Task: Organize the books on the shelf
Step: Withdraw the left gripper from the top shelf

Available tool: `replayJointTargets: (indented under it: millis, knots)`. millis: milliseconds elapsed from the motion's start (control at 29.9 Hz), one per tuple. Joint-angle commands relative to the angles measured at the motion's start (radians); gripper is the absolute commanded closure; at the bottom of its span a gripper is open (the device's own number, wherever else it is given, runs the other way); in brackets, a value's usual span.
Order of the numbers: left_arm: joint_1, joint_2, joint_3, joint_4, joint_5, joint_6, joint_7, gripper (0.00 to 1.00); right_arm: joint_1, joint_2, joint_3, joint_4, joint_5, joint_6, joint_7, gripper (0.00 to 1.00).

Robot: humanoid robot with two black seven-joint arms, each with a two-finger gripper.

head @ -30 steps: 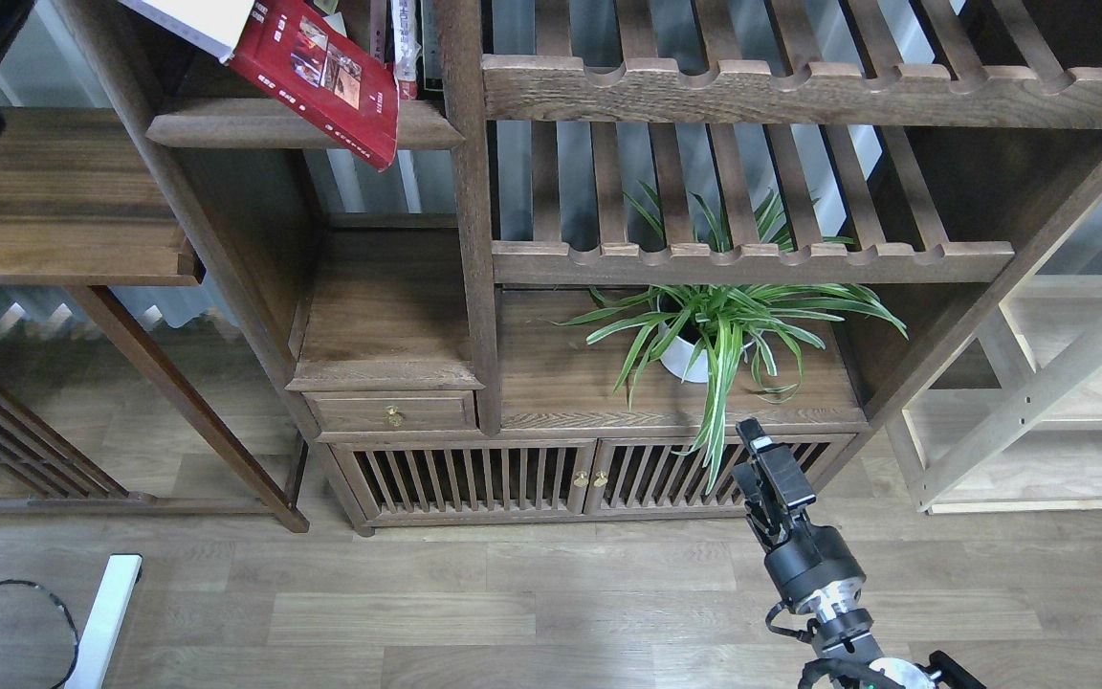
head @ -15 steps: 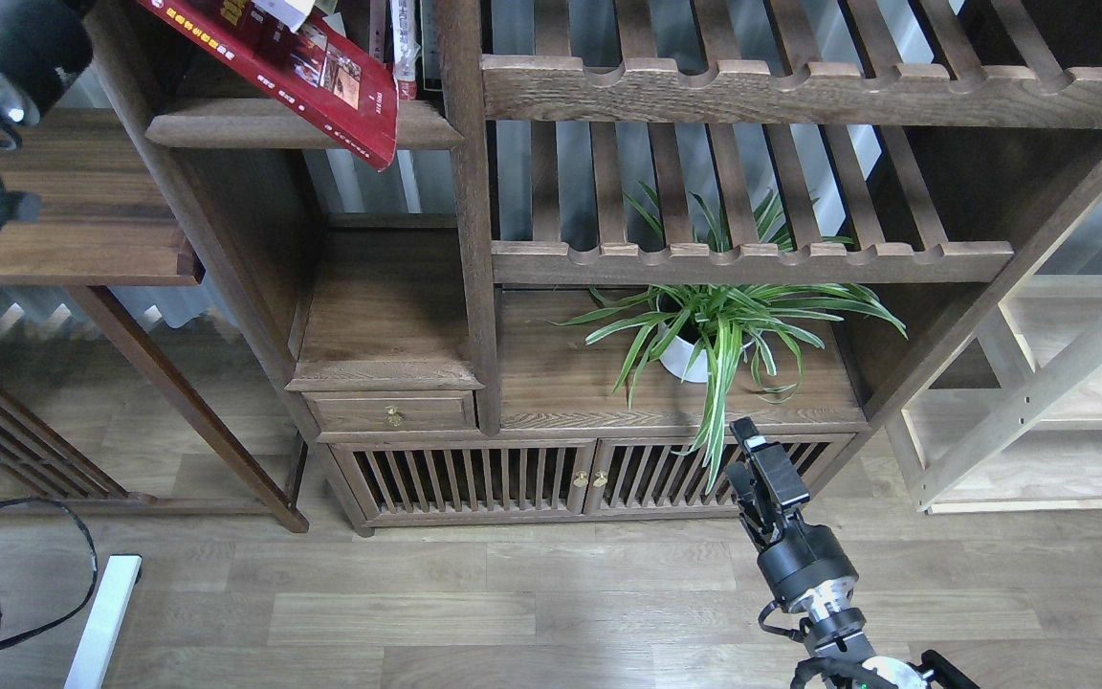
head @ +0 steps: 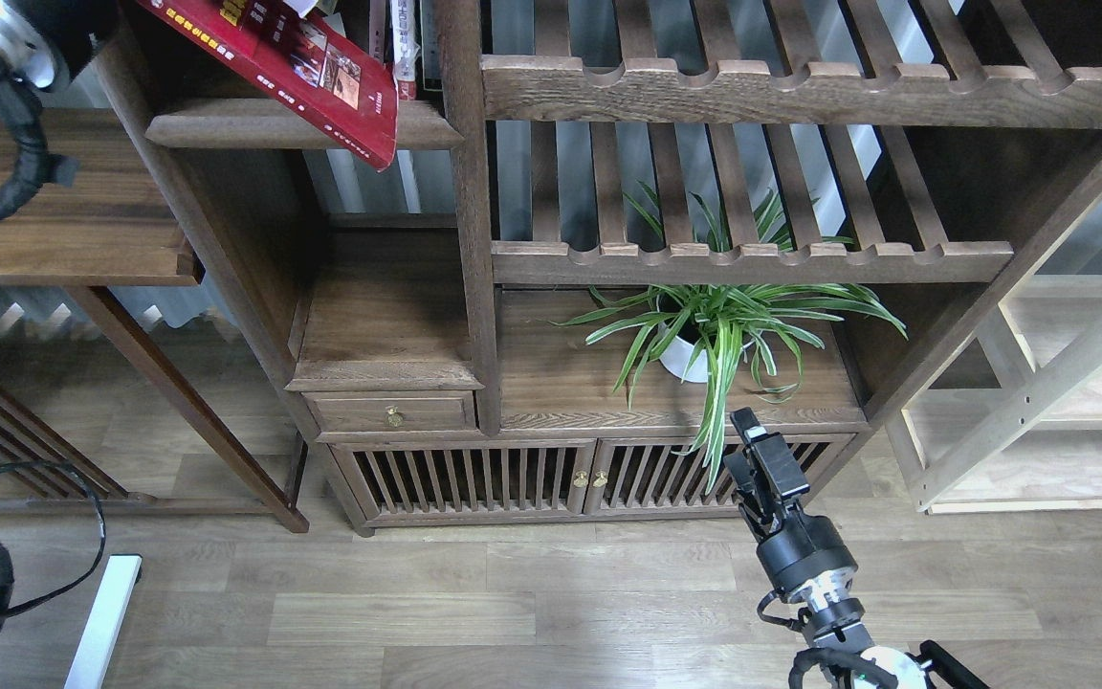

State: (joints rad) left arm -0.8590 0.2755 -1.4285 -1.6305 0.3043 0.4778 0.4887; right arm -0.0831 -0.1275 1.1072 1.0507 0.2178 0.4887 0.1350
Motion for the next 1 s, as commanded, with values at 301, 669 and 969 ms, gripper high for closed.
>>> replayJointTargets:
  millis: [301, 669, 969]
  knots:
    - [-0.029, 0.022, 0.014, 0.044, 0.018, 0.011, 0.000, 0.98, 0.006, -0.001, 0.000, 0.000, 0.000, 0.000, 0.000, 0.00]
    - [-0.054, 0.033, 0.106, 0.049, 0.048, 0.011, 0.000, 0.98, 0.022, -0.001, 0.002, 0.000, 0.002, 0.000, 0.000, 0.00]
    - [-0.103, 0.005, 0.141, 0.123, 0.093, 0.011, 0.000, 0.97, 0.009, -0.004, 0.009, 0.000, 0.005, 0.000, 0.002, 0.00]
